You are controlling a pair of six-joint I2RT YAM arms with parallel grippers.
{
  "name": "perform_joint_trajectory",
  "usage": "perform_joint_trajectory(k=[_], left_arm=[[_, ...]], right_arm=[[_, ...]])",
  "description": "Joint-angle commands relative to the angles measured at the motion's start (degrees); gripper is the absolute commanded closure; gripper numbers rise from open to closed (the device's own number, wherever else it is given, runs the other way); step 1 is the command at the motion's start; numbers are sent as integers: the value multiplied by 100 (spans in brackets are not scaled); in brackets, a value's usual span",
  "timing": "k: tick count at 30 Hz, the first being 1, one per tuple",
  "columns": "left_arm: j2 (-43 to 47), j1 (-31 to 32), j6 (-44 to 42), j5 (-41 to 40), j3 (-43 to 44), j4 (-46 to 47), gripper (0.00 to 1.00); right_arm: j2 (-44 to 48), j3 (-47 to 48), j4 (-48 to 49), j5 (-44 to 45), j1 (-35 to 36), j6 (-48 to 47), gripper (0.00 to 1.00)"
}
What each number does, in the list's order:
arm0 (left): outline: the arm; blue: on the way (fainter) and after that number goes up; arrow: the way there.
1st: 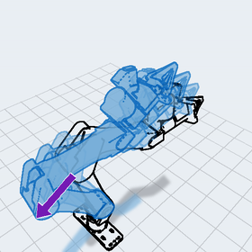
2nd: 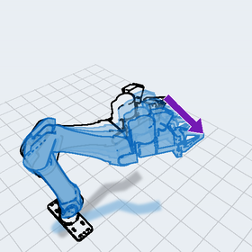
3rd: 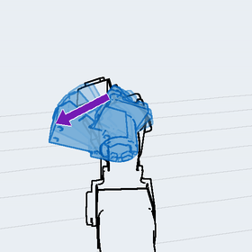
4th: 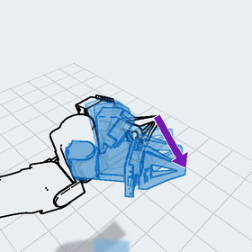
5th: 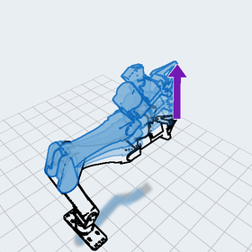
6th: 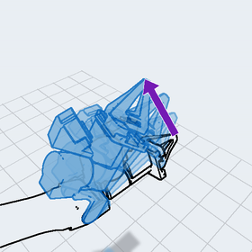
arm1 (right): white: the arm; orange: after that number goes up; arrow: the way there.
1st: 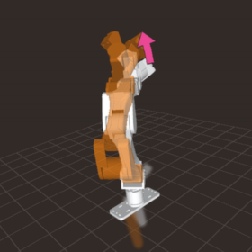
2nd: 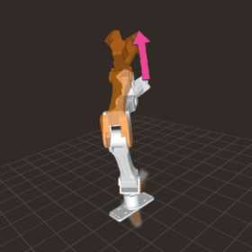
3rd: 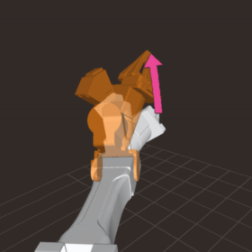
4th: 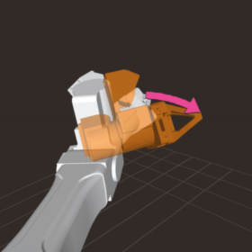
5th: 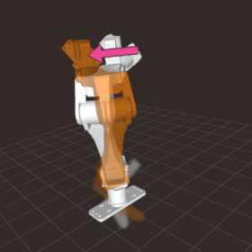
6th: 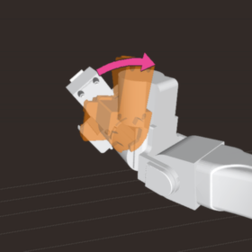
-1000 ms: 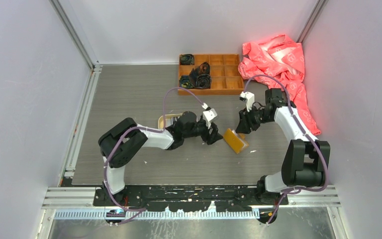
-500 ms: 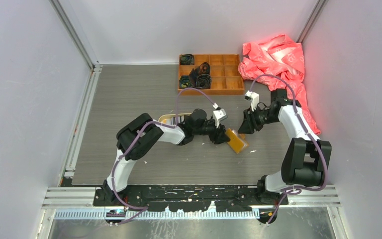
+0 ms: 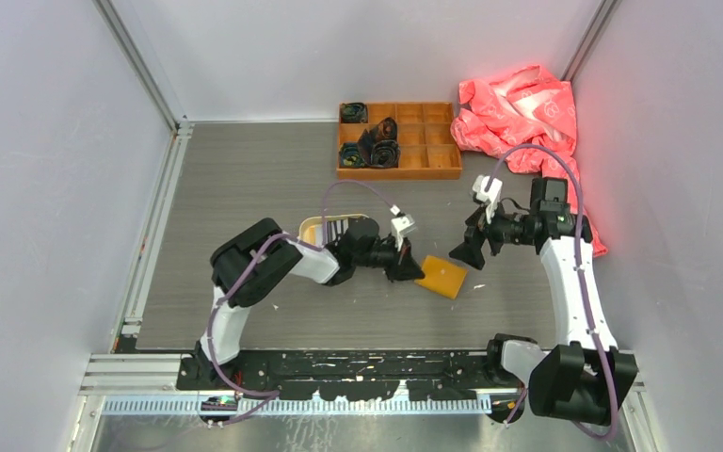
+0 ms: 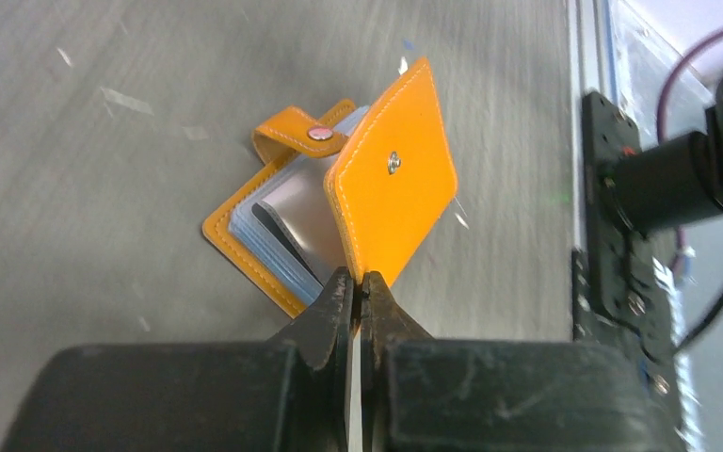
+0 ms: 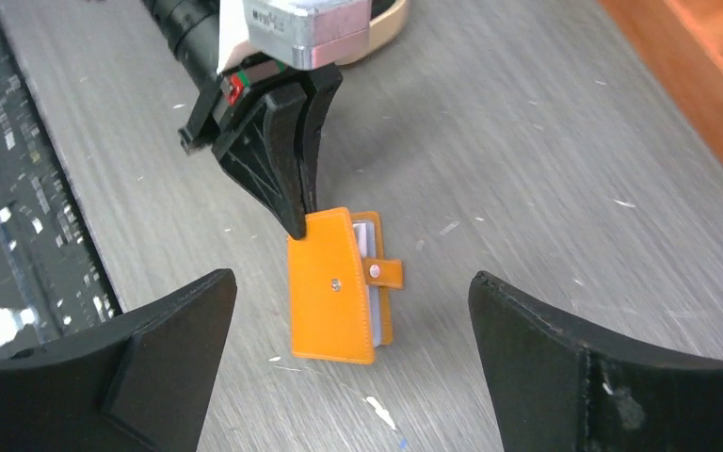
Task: Put the credit cards into the card holder
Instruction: Close the card holder at the center of the board.
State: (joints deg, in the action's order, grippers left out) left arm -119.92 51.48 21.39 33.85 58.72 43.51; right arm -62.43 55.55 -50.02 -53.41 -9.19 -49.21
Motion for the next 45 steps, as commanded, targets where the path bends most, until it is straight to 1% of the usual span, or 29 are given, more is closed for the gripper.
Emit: perform_joint_trajectory(k=[1,2,5,7,8,9,12,13,14,17,19,20,23,24,28,32,35,39,41,45], left_arm=[[967,275,220,-119,-840,148,100],[1139,365,81,-196,-1104,150,100],[1595,698,-744,-531,-1854,172,100],[1844,854,-1290,-657,-2275,239,100],[1946,896,-1525,-675,-2465,333,100],[2049,925,-1757,-689,-2654,481,100],[2279,1035,-2619,-745,-3203,1125,100],[2312,1054,-2782,-755,-3322,1324,100],[2315,1061,-2890,-754,-3419,1451,100],[2255,1061,-3036,-766,-3463,1640,100],[2147,1071,-3065,-826,-3539,1935,100],[2068,1074,-3082,-873,-3626,2236,100],[1703,1070,-3215,-909,-3992,3749,100],[1621,1091,-3411,-906,-4020,3811,100],[1512,1105,-3698,-826,-3966,3858,100],[1899,1104,-4250,-796,-4077,3858,100],[2207,1106,-4628,-796,-4233,3849,100],[2274,1106,-4924,-743,-4358,3648,100],[2153,1105,-5019,-763,-4424,3732,100],[1911,1109,-5321,-747,-4571,3858,100]], right_arm=[[-400,-65,-1875,-1056,31,-3133,3],[-492,-55,-2091,-1010,64,-3622,6],[-775,-83,-2347,-758,175,-4309,14],[-922,-185,-2673,-574,286,-5244,20],[-978,-242,-2883,-479,349,-5899,21],[-1029,-299,-3005,-390,415,-6327,22],[-1073,-422,-2937,-202,786,-6688,25],[-1063,-518,-2925,-114,897,-6855,25],[-1044,-586,-2852,-60,1158,-6915,25],[-955,-843,-2464,113,1792,-6827,26],[-877,-976,-1994,280,2173,-6312,28],[-849,-1040,-1769,361,2329,-6085,30],[-860,-1141,-1236,535,2679,-5558,33],[-899,-1138,-1191,550,2738,-5472,34],[-1106,-1057,-1065,675,2979,-5137,36],[-1146,-1013,-804,829,2991,-4739,37],[-1048,-1115,-747,748,3000,-4828,36],[-954,-1187,-734,613,3164,-4873,34],[-946,-1265,-465,691,3380,-4586,32],[-865,-1560,634,1220,3851,-3719,28]])
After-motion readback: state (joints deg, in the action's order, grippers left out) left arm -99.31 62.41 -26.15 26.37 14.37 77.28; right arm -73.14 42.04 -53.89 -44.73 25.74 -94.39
